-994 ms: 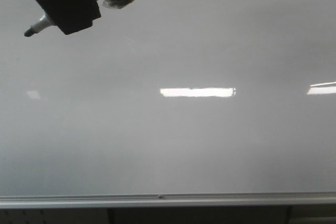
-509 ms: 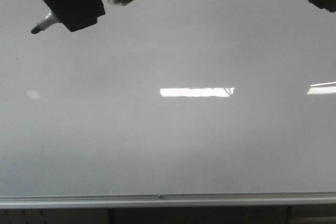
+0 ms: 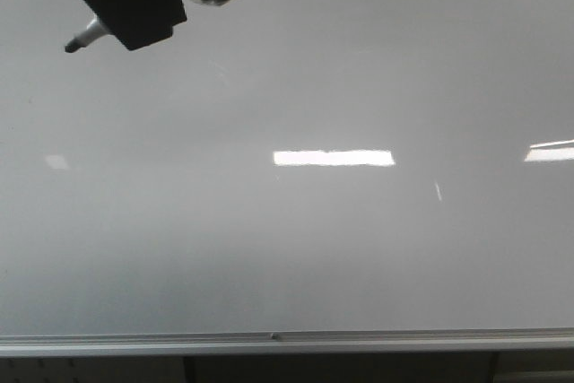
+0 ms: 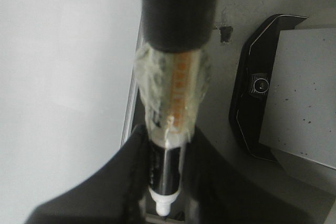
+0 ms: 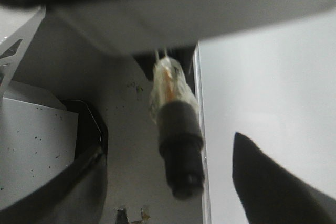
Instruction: Write number 2 on whiteboard
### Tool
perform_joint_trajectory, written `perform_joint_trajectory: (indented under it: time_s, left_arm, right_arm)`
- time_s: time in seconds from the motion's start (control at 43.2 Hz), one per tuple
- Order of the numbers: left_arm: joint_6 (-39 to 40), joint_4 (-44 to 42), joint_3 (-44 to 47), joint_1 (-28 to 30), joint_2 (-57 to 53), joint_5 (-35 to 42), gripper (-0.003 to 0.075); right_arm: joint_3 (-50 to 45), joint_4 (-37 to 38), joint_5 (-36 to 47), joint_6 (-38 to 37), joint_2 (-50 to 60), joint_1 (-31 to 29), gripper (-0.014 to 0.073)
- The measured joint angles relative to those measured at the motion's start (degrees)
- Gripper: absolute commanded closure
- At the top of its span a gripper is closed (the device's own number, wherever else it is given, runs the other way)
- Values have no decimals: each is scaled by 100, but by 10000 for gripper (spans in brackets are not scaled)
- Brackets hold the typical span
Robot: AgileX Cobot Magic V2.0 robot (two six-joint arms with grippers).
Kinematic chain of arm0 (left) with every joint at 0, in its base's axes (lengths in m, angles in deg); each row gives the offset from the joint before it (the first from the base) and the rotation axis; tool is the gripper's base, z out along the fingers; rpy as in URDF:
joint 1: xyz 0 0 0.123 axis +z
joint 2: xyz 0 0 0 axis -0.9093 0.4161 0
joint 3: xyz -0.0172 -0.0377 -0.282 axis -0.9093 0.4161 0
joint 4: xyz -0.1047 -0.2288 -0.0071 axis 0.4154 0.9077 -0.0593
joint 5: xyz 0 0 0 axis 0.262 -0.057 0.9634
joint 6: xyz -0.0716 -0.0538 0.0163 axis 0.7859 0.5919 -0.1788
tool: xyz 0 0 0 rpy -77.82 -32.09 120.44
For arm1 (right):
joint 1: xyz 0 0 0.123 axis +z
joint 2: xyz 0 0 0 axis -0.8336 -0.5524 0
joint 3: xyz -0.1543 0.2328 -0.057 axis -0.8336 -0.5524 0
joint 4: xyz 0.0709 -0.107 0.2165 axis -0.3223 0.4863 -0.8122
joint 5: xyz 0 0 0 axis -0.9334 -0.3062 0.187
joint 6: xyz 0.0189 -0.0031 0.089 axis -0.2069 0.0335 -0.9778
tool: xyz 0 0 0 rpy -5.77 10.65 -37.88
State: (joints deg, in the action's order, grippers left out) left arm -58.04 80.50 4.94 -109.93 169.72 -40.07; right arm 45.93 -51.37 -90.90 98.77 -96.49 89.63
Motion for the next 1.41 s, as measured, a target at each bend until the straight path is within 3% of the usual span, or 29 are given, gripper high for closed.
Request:
perform_joint_trajectory:
  time_s: [0.324, 0.833, 0.948, 1.087, 1.156, 1.411]
  left_arm:
    - [-10, 8, 0, 0, 0, 0, 681]
    - [-21, 21, 0, 0, 0, 0, 677]
    - [-34, 21, 0, 0, 0, 0, 597]
    - [-44, 21, 0, 0, 0, 23, 329]
    - [-44, -5, 0, 0, 0, 58, 242]
    - [1055, -374, 16, 152, -322, 79, 219]
  right_arm:
    - [195, 1, 121, 13, -310, 209, 95]
    - [195, 64, 120, 21, -310, 209, 509]
    - [195, 63, 110, 21, -310, 209, 566]
    - [204, 63, 58, 21, -310, 209, 578]
    - [204, 63, 11, 21, -310, 209, 578]
    - [204, 465, -95, -499, -197, -78, 578]
